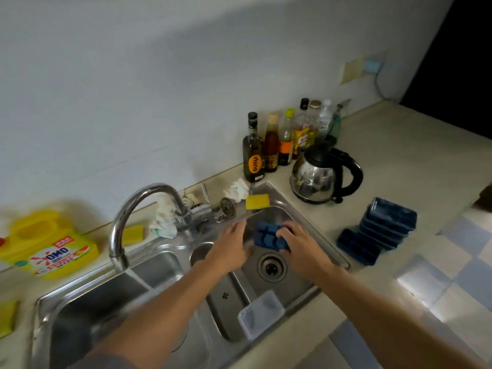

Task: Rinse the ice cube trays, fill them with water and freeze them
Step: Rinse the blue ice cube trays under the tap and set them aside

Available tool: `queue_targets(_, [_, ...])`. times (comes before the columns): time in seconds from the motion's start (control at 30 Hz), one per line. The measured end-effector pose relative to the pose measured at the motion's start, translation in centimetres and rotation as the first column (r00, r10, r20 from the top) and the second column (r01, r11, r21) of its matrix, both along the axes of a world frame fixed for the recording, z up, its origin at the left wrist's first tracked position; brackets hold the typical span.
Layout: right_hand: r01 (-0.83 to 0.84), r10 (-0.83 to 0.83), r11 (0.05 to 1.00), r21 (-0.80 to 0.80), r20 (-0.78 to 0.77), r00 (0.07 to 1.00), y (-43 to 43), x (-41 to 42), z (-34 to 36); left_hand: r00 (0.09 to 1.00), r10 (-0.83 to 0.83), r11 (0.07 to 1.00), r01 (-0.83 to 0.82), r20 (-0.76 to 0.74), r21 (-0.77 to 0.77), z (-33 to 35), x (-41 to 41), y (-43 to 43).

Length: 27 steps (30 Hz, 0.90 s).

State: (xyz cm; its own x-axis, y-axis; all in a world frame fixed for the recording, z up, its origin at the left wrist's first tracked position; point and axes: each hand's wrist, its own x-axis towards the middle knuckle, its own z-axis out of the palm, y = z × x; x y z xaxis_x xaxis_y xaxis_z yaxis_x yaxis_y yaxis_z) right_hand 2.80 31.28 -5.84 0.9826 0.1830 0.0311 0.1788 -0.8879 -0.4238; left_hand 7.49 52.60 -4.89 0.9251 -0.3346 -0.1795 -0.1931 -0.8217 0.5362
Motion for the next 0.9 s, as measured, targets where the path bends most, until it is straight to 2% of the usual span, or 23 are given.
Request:
queue_targets(0.03, [0.018,-0.017,1.0,0.011,-0.045,0.999,-1.3,-0.4,-1.1,0.994,0.031,0.999,-0.027,-0.106,0.034,-1.3,-0.1,-0.5])
queue_targets(0.07, [0.047,-0.046,0.997,0.057,-0.011,0.999,-2.4,-0.6,-1.8,0.989,0.07,0.998,-0.069,-0.133,0.016,-2.2,-0.2,-0.9])
queue_targets(0.17, [0.052,-0.083,0.982,0.183,0.164,0.983,-4.5,-0.3,-2.3,0.989,0.131,0.991,-0.132,-0.067,-0.018,-3.7,-0.3,-1.7])
queue_targets(0.23, [-0.001,-0.011,0.992,0.128,0.096,0.995,-5.2,-0.2,-3.1,0.988,0.137,0.99,-0.135,-0.073,0.03,-4.3,-0.6,-2.3])
queue_targets(0.3, [-0.029,0.036,0.998,0.06,-0.12,0.992,-5.8,-0.1,-4.1,0.983,0.142,0.989,-0.136,-0.119,0.063,-4.7,-0.7,-2.7])
queue_targets(0.33, [-0.01,0.021,0.997,0.072,-0.155,0.988,-6.0,0.0,-4.7,0.981,0.143,0.989,-0.136,-0.129,0.061,-4.9,-0.8,-2.9])
queue_targets(0.43, [0.063,-0.054,0.983,0.171,-0.054,0.997,-6.0,0.5,-5.7,0.982,0.143,0.989,-0.137,-0.123,0.061,-5.8,-0.7,-3.3])
queue_targets(0.57, [0.046,-0.021,0.991,0.125,-0.197,0.98,-5.9,1.5,-6.5,0.981,0.147,0.989,-0.143,-0.128,0.037,-6.5,0.2,-3.8])
queue_targets(0.67, [0.139,-0.122,0.969,0.202,-0.092,0.988,-6.2,2.3,-6.8,0.978,0.154,0.987,-0.158,-0.139,-0.02,-7.2,1.6,-4.3])
queue_targets(0.77, [0.087,-0.06,0.988,0.129,-0.198,0.978,-6.6,2.7,-6.6,0.98,0.119,0.989,-0.13,-0.159,-0.064,-7.8,2.6,-4.9])
queue_targets(0.87, [0.152,-0.134,0.964,0.219,-0.096,0.986,-7.1,3.3,-6.3,0.98,0.13,0.983,-0.148,-0.15,-0.112,-8.3,3.5,-5.7])
queue_targets(0.9, [0.164,-0.139,0.957,0.239,-0.119,0.983,-7.1,3.4,-6.0,0.981,0.124,0.981,-0.143,-0.148,-0.13,-8.4,3.6,-6.0])
